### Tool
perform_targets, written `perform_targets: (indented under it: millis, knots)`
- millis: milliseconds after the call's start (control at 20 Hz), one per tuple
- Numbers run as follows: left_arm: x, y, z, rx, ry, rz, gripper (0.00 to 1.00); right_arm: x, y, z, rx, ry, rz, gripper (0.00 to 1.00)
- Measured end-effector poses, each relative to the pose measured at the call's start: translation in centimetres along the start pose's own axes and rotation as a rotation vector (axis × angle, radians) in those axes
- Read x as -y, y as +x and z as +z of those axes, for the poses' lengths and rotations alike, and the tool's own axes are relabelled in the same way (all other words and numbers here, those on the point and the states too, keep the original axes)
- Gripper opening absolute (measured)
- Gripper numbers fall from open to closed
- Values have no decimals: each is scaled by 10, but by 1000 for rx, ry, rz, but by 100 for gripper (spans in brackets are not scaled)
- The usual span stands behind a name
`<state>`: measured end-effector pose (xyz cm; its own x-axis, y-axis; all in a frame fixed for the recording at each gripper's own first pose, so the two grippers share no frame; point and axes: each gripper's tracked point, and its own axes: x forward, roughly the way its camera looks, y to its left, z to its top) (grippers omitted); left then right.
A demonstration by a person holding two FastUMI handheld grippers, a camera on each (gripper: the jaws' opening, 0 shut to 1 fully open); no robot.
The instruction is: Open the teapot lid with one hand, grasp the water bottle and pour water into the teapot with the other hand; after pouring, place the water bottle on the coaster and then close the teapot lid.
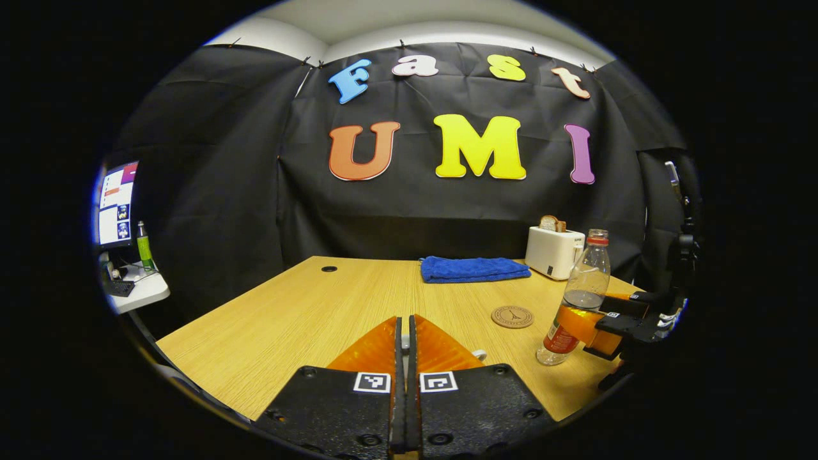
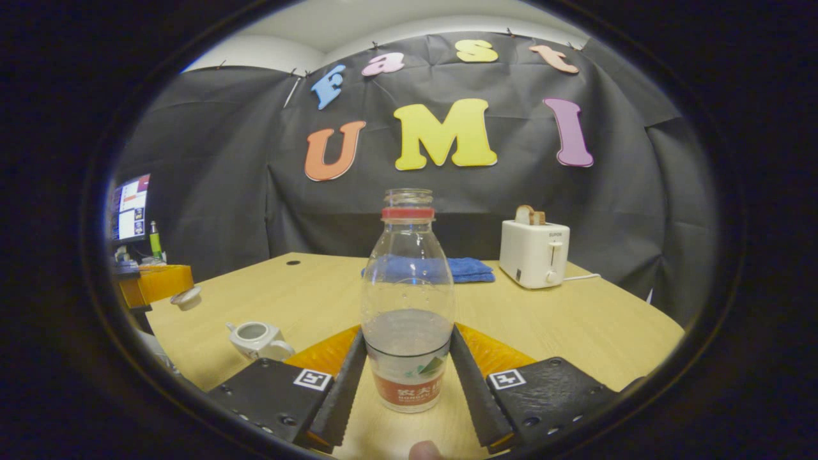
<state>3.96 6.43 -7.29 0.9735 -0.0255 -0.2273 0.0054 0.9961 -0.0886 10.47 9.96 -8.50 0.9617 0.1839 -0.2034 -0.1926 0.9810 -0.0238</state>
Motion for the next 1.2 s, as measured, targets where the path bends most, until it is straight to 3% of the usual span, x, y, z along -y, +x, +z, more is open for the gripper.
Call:
perform_targets:
  millis: [200, 600, 750, 1200]
  knots:
    - [-11, 0, 0, -2, 5, 18, 3, 5, 3, 18, 16, -192, -24, 70]
    - [-41, -3, 7, 14, 32, 72, 3, 3, 28, 20, -36, -735, -54, 71]
    - [-52, -2, 6, 11, 20, 84, 3, -5, 32, 23, -3, -934, -68, 71]
    - [-74, -3, 1, -7, 27, 108, 3, -32, 40, 13, 75, -1289, -52, 71]
